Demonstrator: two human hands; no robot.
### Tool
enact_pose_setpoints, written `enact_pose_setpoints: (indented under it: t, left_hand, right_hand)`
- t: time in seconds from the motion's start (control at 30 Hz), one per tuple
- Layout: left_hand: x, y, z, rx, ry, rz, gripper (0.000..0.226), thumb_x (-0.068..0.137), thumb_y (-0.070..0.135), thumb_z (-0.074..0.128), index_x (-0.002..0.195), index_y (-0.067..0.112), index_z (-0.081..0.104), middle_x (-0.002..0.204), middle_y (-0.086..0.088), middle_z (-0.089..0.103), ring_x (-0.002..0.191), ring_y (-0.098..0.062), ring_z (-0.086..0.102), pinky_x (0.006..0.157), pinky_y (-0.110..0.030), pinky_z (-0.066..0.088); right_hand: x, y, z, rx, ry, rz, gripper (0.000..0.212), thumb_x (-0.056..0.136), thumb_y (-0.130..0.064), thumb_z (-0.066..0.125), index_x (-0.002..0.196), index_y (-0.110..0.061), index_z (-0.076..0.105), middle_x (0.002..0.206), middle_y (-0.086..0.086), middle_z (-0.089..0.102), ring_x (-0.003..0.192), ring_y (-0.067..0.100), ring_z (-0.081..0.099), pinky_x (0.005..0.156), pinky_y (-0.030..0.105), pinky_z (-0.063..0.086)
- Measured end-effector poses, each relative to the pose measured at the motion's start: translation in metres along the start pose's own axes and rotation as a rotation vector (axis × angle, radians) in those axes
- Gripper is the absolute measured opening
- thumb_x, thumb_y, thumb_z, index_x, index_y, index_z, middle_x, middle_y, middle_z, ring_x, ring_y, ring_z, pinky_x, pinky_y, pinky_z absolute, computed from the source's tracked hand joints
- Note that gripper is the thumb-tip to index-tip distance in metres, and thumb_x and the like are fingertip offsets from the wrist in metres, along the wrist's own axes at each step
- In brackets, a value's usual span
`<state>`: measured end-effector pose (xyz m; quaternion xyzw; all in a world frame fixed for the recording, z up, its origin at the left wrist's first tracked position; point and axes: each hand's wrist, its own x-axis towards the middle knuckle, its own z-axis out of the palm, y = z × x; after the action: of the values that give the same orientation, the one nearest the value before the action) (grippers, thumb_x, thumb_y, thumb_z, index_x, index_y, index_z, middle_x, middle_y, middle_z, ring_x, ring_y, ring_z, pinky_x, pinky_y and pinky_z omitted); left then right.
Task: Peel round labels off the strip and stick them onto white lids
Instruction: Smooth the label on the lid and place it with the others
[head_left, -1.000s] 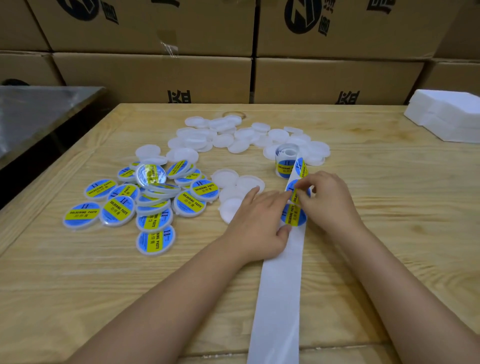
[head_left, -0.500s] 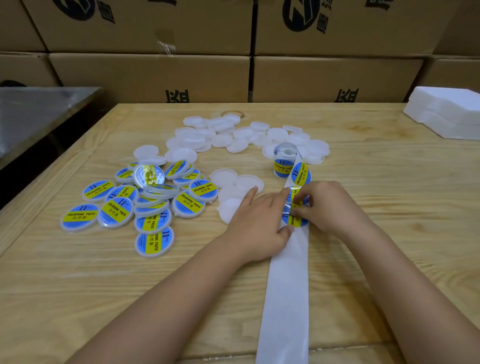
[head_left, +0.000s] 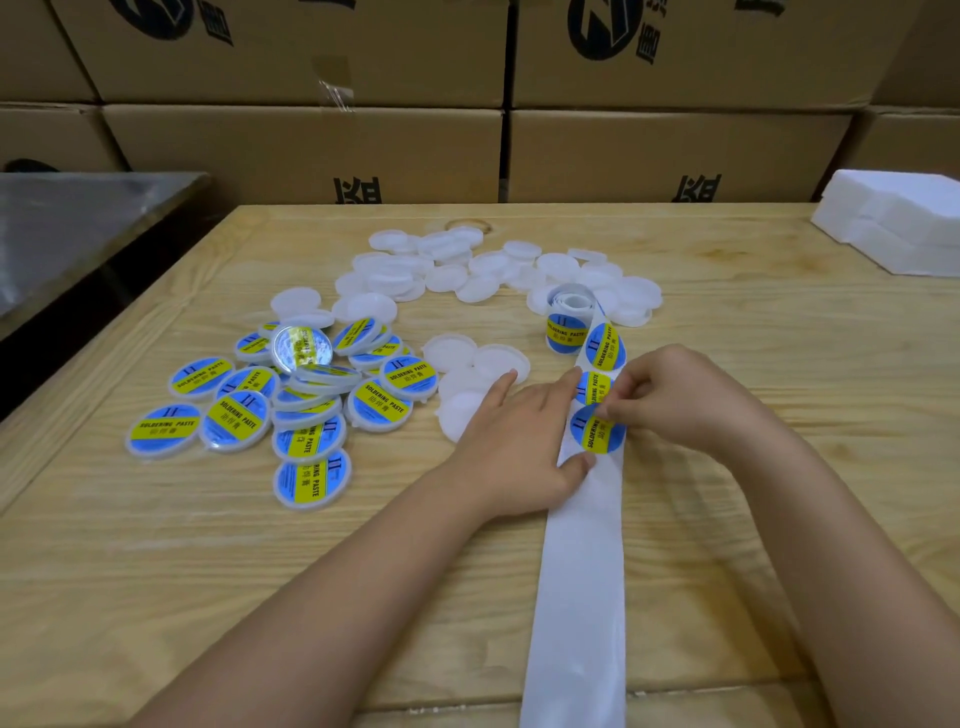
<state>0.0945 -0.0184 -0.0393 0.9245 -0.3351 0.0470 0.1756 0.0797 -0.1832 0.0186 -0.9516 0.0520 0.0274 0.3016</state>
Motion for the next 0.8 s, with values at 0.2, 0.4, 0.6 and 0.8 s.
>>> enact_pose_setpoints:
  t: [0.2,0.4,0.6,0.8]
  left_hand:
    - [-0.001,-0.001,-0.002,-0.018,-0.033,0.011,0.087,0.084,0.057,0.051,0.149,0.018,0.009,0.147,0.007,0.037,0.136,-0.008,0.028,0.117,-0.036,0.000]
    - [-0.001,-0.002,-0.001,-0.052,-0.021,0.042,0.077,0.088,0.053,0.047,0.148,0.017,0.015,0.146,0.003,0.038,0.136,-0.010,0.028,0.117,-0.034,0.000]
    - [0.002,-0.002,-0.002,-0.158,0.049,0.127,0.036,0.086,0.009,0.047,0.122,0.007,0.051,0.116,-0.006,0.057,0.117,-0.018,0.046,0.112,-0.025,0.004]
    - [-0.005,0.000,-0.012,-0.134,0.115,0.144,0.037,0.081,0.001,0.044,0.114,0.004,0.060,0.114,-0.010,0.062,0.113,-0.025,0.054,0.114,-0.033,0.018]
  right_hand:
    - [-0.001,0.013,-0.019,0.409,-0.244,0.057,0.012,0.078,-0.006,0.071,0.078,0.005,0.066,0.072,0.006,0.067,0.064,0.008,0.061,0.062,0.015,0.049]
    - [0.007,0.007,-0.008,0.988,0.192,0.001,0.009,0.082,-0.012,0.065,0.074,-0.015,0.066,0.069,-0.005,0.066,0.069,0.008,0.057,0.064,0.022,0.040]
    - [0.017,-0.020,0.047,1.393,0.202,0.016,0.007,0.085,-0.012,0.063,0.078,-0.012,0.061,0.065,0.000,0.045,0.056,0.009,0.036,0.048,0.019,0.028]
    - [0.024,-0.012,0.053,1.457,0.174,0.059,0.015,0.087,-0.006,0.060,0.072,-0.010,0.060,0.061,0.003,0.043,0.053,0.011,0.039,0.052,0.021,0.034]
